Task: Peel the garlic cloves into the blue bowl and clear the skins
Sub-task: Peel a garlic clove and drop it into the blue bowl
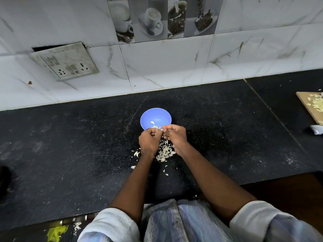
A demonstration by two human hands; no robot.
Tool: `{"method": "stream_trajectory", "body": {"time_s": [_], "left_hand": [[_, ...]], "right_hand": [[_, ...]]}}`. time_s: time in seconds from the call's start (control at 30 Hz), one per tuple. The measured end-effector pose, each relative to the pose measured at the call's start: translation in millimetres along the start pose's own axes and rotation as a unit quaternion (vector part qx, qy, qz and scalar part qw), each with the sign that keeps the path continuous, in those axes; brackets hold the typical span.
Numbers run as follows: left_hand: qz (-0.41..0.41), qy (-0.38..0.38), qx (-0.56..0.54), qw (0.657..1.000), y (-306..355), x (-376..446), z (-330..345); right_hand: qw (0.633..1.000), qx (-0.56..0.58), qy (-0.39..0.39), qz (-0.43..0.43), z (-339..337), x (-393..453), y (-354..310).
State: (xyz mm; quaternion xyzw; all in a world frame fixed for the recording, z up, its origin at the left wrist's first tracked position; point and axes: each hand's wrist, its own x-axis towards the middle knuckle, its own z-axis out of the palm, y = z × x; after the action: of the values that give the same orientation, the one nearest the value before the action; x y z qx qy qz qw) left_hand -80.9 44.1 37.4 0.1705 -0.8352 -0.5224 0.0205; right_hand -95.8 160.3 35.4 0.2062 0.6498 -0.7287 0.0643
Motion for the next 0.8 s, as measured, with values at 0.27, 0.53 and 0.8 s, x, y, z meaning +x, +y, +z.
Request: {"method": "stream_trajectory", "body": {"time_s": [0.27, 0.53, 0.8], "left_hand": [[0.009, 0.024, -0.023, 0.999, -0.1, 4.6, -3.7], [0.042, 0.008, -0.028, 0.999, -6.0, 3.9, -6.4], [0.000, 0.003, -0.062, 0.998, -2.6, 4.9, -7.8]], "right_hand": [[1.000, 0.015, -0.014, 0.013, -0.5, -0.6, -2.0], [0.998, -0.063, -0.012, -0.028, 0.7, -1.7, -1.8], [0.999, -0.032, 0.003, -0.018, 3.3, -1.6, -0.8]]}}
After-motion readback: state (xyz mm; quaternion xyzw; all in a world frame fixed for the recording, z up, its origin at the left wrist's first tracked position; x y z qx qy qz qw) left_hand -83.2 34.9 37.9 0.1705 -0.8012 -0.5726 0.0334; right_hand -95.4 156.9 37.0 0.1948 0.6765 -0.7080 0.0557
